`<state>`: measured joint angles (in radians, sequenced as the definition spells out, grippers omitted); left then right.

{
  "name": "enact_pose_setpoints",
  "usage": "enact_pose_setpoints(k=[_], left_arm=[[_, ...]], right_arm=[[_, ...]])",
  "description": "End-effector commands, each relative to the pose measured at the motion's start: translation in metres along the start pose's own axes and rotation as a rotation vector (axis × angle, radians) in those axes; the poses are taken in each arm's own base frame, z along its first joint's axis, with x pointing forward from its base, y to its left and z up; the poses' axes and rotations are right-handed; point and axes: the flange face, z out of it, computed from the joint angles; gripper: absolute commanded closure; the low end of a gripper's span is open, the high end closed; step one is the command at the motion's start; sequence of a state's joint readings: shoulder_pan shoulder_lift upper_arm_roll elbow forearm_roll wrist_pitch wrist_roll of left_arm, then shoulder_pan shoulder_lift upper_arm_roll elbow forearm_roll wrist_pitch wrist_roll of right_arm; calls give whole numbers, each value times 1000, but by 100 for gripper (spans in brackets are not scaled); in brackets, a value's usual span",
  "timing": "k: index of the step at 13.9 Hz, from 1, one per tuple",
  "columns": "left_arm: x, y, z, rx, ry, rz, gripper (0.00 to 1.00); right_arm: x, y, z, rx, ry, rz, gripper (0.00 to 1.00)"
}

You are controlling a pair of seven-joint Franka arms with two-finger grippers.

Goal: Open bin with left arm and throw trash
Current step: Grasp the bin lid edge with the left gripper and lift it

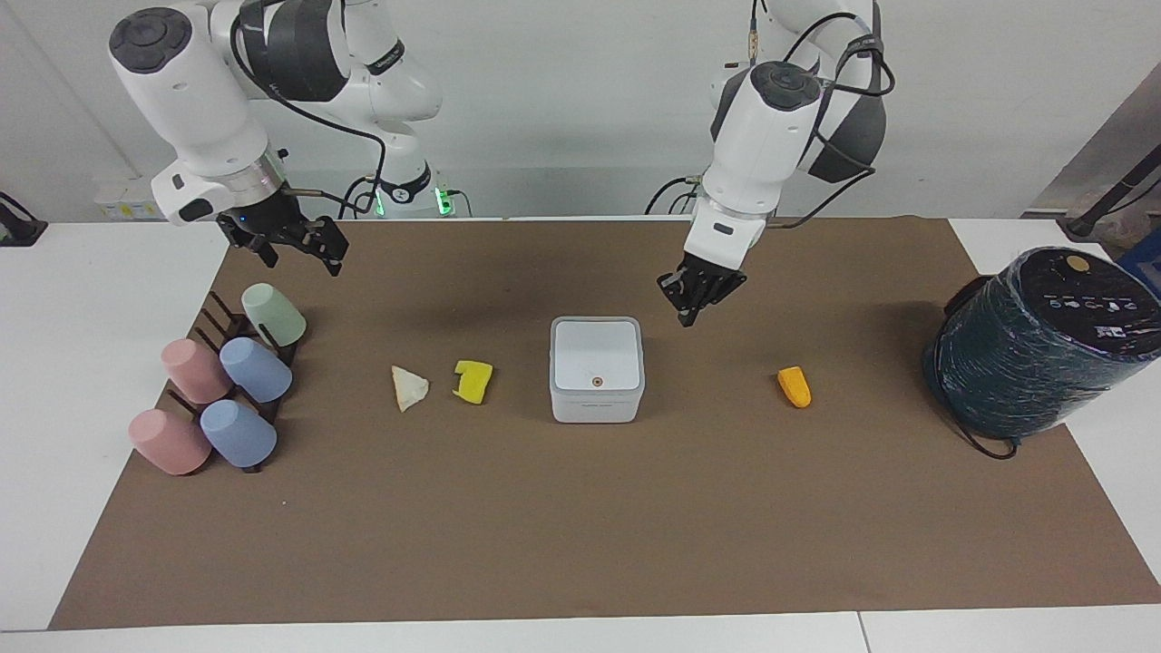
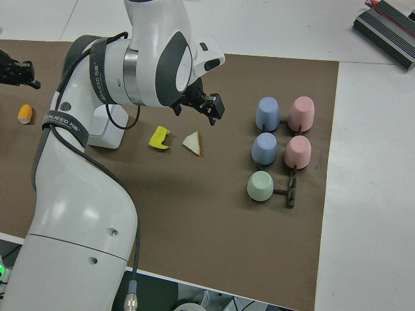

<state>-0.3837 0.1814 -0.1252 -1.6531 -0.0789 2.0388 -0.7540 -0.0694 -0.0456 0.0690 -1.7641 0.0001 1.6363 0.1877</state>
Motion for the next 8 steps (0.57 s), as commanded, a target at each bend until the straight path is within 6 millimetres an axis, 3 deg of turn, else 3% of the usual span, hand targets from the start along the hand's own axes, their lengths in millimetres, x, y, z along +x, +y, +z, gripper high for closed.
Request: enact_pose_setpoints(k=[1,3,4,6,8], left_arm=[[-9,17,24,-79,36,-57,100],[-20,30,46,-105,35,-47,100],[-21,35,67,-99,23,-55,100],[-36,49,94,-96,6,-76,100],[-49,52,105,-79,-13,-63,100]], right_arm=[[-6,5,-6,26,4,-22,0],[-1,-1,-8,36,57,-30,0],[5,-5,-8,43,103,-28,0],[10,-11,9,46,122,-36,0],[19,-20,42,53,156,-47,0]])
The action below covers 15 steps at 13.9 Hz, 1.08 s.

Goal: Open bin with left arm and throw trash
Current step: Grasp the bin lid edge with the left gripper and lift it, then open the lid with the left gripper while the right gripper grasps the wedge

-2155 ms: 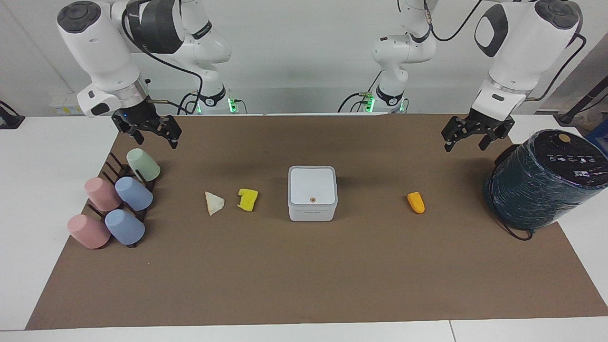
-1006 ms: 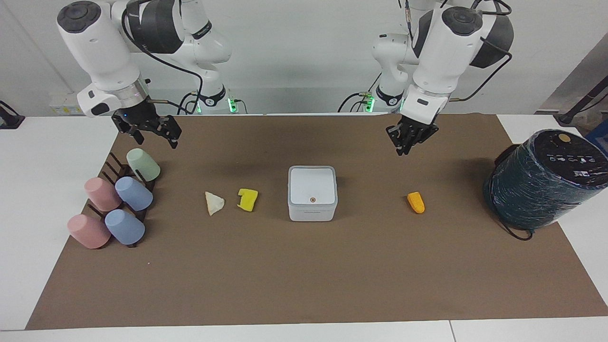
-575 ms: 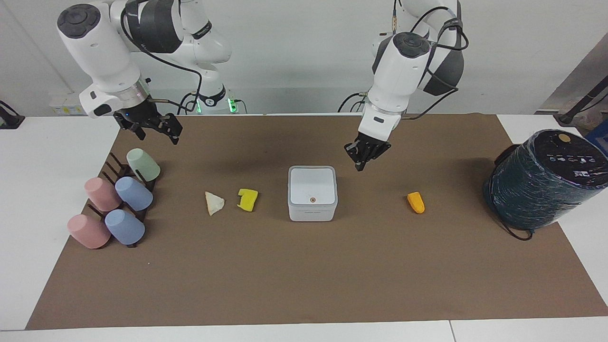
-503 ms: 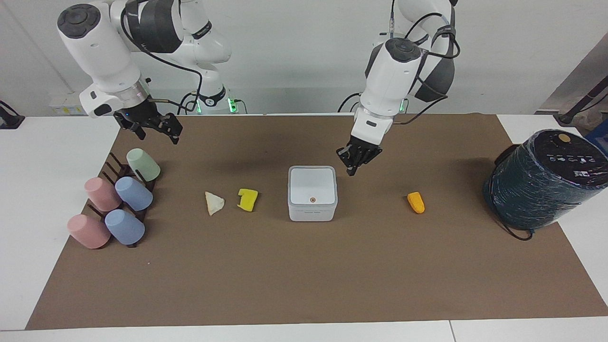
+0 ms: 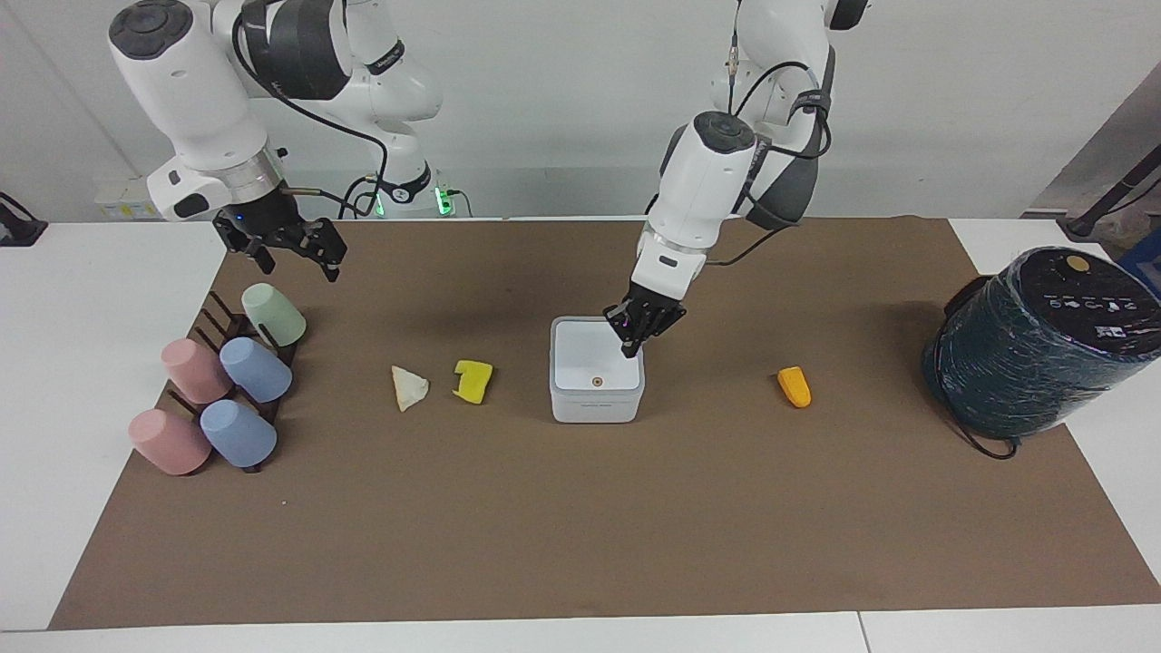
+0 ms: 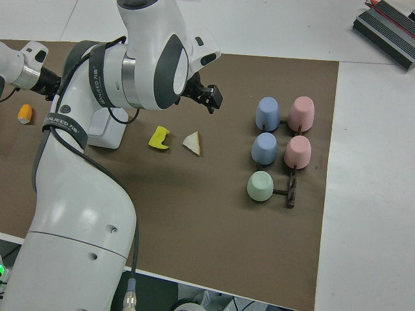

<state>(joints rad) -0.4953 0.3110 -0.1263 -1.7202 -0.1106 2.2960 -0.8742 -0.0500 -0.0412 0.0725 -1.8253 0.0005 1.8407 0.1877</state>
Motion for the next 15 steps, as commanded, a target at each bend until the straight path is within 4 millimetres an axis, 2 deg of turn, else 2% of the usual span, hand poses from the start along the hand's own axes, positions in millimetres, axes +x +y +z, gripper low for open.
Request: enact_pose_setpoints(k=[1,3,4,5,6,9,10,11,12,15], left_arm=[[-15,2,11,1,-12,-11,100],[-17,-2,20,5,-13,-19,100],[-18,-4,36,14,-21,-22,100],[-29,0,50,14,-25,-18,100],[-31,-1,59,10,-21,-33,100],[-26,-3,56,18,-26,-40,100],[-20,2,42,30,-35,-41,100],[-11,7,21,58,-59,-44,100],[0,7,0,81,-75,-52,100],[45,-19,-59,156,-127,-117,100]], right_arm=[[-1,-6,52,28,23,-28,0],[4,-15,90,27,28,-44,0],[8,-16,111,23,24,-48,0],[10,-18,135,23,21,-57,0],[7,-25,154,26,25,-73,0],[-13,-28,195,27,34,-145,0],[-18,-30,200,26,28,-208,0],[-24,-40,205,25,17,-298,0],[-29,-42,210,23,5,-367,0],[-34,-39,233,24,-3,-499,0]])
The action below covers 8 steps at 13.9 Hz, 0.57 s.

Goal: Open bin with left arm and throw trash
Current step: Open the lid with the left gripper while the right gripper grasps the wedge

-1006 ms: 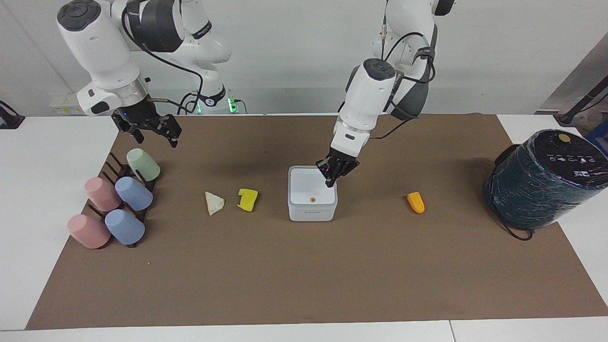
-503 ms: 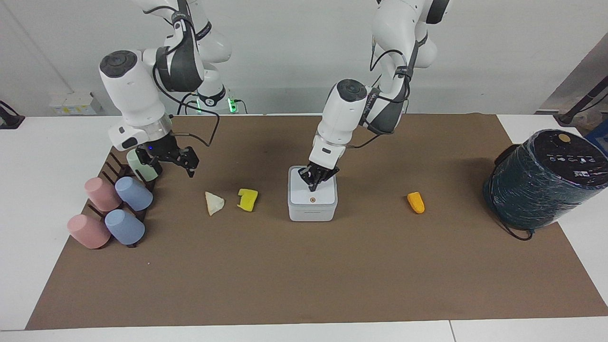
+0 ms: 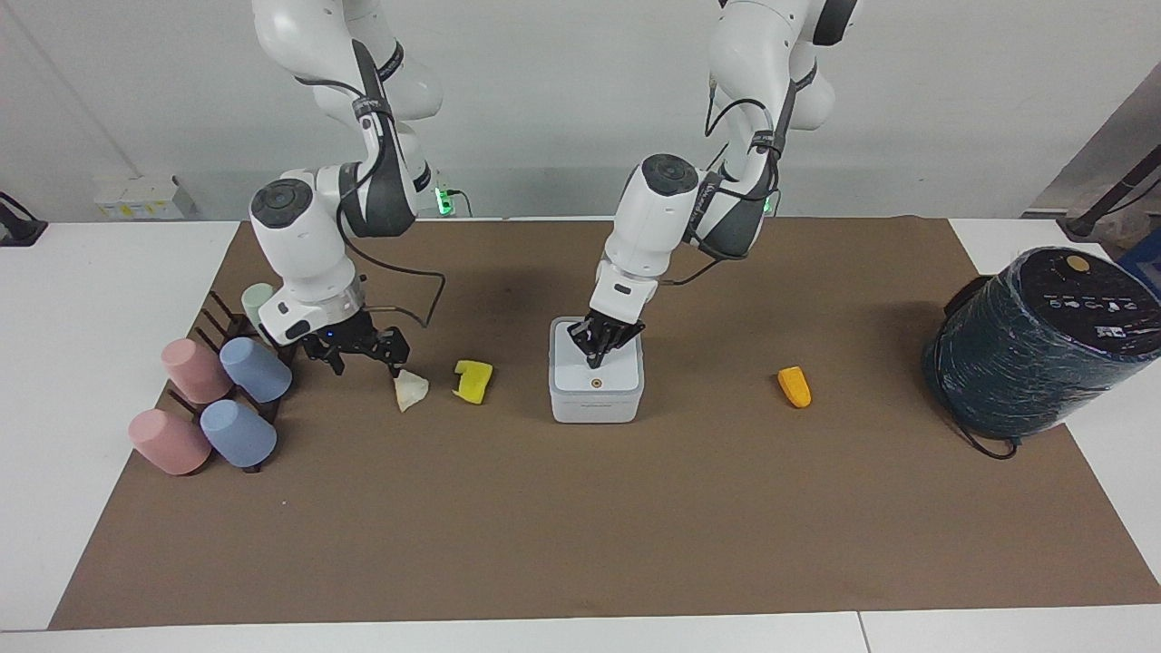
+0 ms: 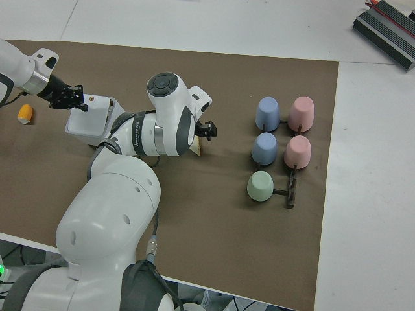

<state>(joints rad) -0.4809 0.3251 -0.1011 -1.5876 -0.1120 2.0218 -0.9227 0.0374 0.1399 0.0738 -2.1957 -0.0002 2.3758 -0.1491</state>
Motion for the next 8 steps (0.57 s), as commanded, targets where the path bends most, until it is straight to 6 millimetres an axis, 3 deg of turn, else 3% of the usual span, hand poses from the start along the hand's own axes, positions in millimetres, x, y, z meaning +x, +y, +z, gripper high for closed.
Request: enact_pose_setpoints(k=[1,5,7,8], left_arm=[[39,-28,-45,60,-54,-66,100],[96,-89,-69,69,-49,17,100],[120,-124,-69,71,-54,88,100],[126,-143,-63,74,-57,121,88]], right_arm=[[-10,0,17,3,16,-116,0],[-12,0,35,0,30,-193,2],[-11,1,34,-2,36,-203,19],[-11,1,34,-2,37,-206,30]])
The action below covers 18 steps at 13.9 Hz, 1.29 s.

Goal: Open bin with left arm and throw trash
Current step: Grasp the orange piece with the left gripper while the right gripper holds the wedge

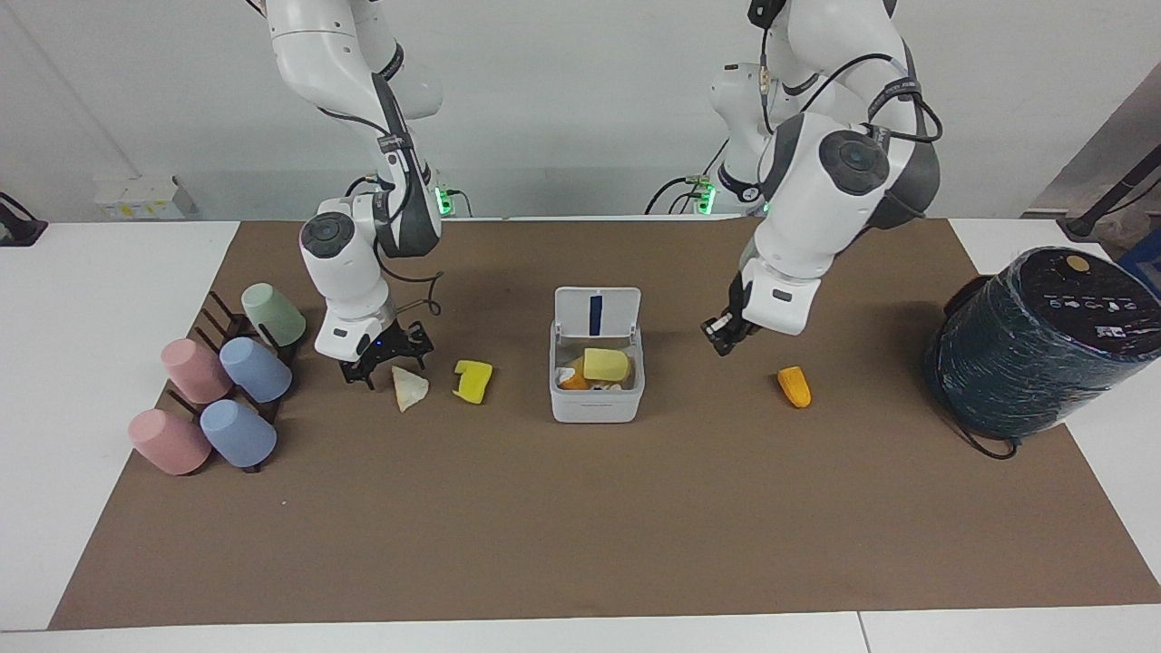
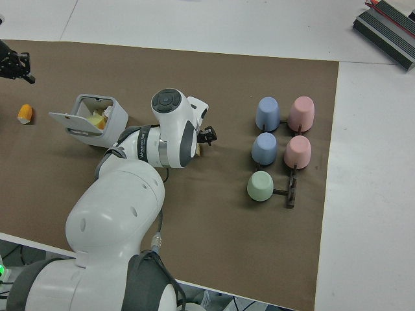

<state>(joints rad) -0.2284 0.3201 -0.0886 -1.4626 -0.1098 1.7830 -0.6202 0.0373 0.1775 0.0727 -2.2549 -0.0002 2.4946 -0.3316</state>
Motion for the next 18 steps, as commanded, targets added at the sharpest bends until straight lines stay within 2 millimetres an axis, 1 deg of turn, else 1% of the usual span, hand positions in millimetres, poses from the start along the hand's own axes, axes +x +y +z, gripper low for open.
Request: enact_pose_setpoints(k=[1,2,3,4,5,6,7,9,11,12,14,16,17,18], left_arm=[[7,-50,14,12,-8,118,66],[6,-64,26,13,2,172,48],[5,-79,37,10,18,202,33],[4,-92,48,12,35,219,21],[2,-102,57,9,55,233,14],[1,-111,65,7,72,239,11],[0,-121,73,7,83,249,10],[-4,-131,94,11,91,295,10],[-3,-137,115,6,117,290,10],[-3,-139,122,5,133,297,10],[5,-153,135,9,135,311,10],[9,-157,141,44,143,349,10],[12,-162,147,54,139,348,10],[13,-163,153,54,137,347,11]], right_arm=[[-3,0,1,0,14,-31,44],[-2,1,1,-3,22,-43,57],[-1,2,1,-8,34,-68,70],[-1,2,1,-11,41,-90,78],[0,2,2,-11,40,-94,90],[0,3,1,-11,41,-85,100],[1,3,1,-11,41,-81,100],[5,2,-5,-13,52,-21,100],[13,4,-20,-19,72,13,100],[16,5,-27,-22,81,27,100],[28,7,-52,-20,88,54,100],[50,-11,-77,-6,102,105,100],[60,-24,-89,1,114,140,100],[74,-41,-104,13,129,180,100]])
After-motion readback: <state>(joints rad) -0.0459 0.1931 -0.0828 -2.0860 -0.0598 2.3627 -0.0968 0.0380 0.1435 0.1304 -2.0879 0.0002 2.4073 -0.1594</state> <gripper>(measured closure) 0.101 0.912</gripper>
